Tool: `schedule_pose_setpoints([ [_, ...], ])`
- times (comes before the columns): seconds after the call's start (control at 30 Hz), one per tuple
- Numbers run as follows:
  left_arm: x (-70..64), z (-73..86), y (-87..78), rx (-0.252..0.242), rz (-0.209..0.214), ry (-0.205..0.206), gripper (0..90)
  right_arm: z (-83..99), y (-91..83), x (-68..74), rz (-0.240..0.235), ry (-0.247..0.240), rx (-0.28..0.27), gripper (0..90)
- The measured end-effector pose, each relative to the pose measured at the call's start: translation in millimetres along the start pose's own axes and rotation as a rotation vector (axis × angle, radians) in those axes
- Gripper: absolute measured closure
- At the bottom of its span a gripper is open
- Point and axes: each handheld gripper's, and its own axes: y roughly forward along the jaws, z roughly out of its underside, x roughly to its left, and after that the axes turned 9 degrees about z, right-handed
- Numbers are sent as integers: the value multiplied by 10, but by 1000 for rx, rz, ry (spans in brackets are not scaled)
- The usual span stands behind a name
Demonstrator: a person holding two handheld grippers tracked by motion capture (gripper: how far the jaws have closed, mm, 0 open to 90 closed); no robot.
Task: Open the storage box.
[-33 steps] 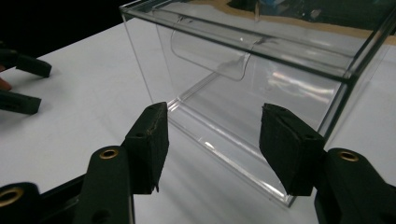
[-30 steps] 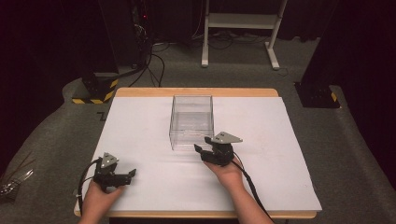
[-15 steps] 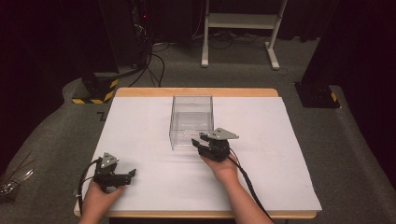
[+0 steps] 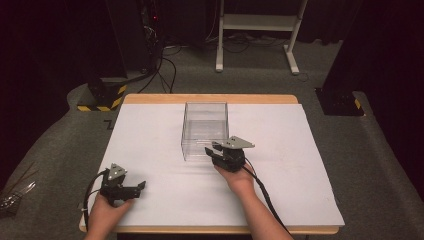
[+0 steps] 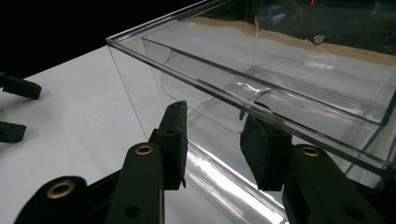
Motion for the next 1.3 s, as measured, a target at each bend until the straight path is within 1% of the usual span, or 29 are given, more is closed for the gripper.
schedule_pose_setpoints([
  [0.1,1,0,0,0,0,0,73,0,0,-3,0,-3,1,631],
  [0.23,0,0,0,0,0,0,73,0,1,-12,-2,-4,3,683],
  [0.3,0,0,0,0,0,0,73,4,-2,-14,9,-9,6,720],
  [0.37,0,0,0,0,0,0,73,8,-7,-34,-8,-7,5,737],
  [0.47,0,0,0,0,0,0,73,9,-14,-39,-8,-19,7,751],
  [0.6,0,0,0,0,0,0,73,15,-28,-59,-16,-22,8,771],
  [1.07,0,0,-1,2,1,0,73,90,-157,-20,-25,-36,-1,810],
  [1.2,2,-1,-2,3,-1,3,73,120,-201,-12,-30,-27,-1,825],
  [1.23,2,-1,-2,3,-1,3,73,126,-209,-12,-28,-33,-2,827],
  [1.3,2,-1,-2,3,-1,3,73,126,-209,-17,-32,-34,-2,804],
])
